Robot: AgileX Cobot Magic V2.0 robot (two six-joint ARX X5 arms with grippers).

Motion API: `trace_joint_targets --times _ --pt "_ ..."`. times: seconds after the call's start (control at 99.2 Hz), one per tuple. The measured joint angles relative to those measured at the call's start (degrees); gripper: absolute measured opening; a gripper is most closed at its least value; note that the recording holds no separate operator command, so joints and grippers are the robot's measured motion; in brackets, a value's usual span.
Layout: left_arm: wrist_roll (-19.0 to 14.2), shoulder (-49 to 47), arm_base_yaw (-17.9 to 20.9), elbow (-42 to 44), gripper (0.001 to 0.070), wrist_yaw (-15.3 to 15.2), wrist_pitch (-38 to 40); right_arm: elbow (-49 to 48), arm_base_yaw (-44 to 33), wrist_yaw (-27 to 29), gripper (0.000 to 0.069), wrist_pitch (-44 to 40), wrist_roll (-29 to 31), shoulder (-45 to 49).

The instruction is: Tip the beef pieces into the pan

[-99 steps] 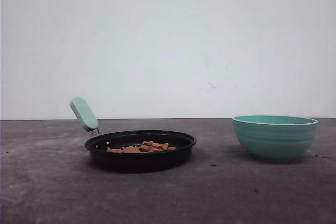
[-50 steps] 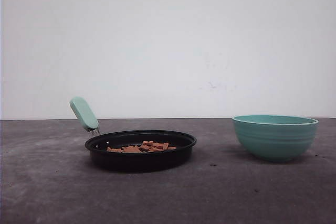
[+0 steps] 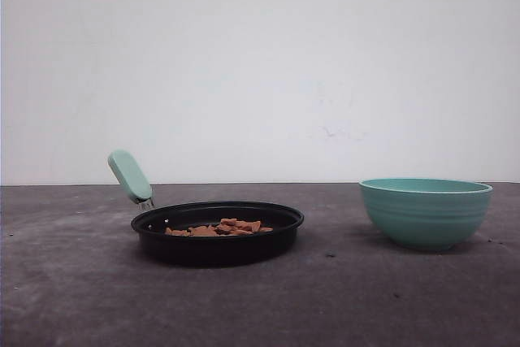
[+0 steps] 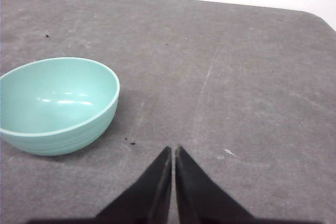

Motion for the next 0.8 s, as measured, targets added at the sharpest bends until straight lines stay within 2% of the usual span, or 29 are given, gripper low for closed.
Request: trace_joint_targets --times 0.071,0.131,0.272,0.363,0.454,0.504,0.575,0.655,0.796 --pt "0.4 -0.8 0.0 0.0 0.0022 -0.1 -0.1 0.0 0.0 0.0 0.0010 0.0 0.0 0.0" --pt "2.9 -2.0 -0.1 -0.1 0.0022 -1.4 0.8 0.0 0.0 0.0 0.0010 0.0 0.0 0.0" --pt "7.8 -7.2 0.4 -1.0 0.0022 -2.2 2.6 0.0 0.0 0.0 0.0010 0.0 0.0 0.0" --pt "9.9 -11.3 2.5 -6.5 0.0022 -2.4 5.3 0.0 0.0 0.0 0.0010 0.0 0.0 0.0" --pt "10.5 -14.8 5.3 -16.6 0.0022 -2.2 10.5 0.0 0.0 0.0 0.0010 0.0 0.0 0.0" --pt "10.4 -16.3 7.2 -23.0 0.0022 -0.7 14.6 0.0 0.0 0.0 0.0010 0.0 0.0 0.0" --pt "9.4 -18.6 9.8 -31.6 0.0022 3.5 19.3 0.0 0.0 0.0 0.0010 0.0 0.0 0.0" --pt "7.5 -19.3 11.7 -38.5 0.0022 7.4 20.5 0.0 0.0 0.0 0.0010 0.1 0.0 0.0" --pt "6.7 -19.2 13.7 -42.5 0.0022 8.0 16.6 0.0 0.0 0.0 0.0010 0.1 0.0 0.0"
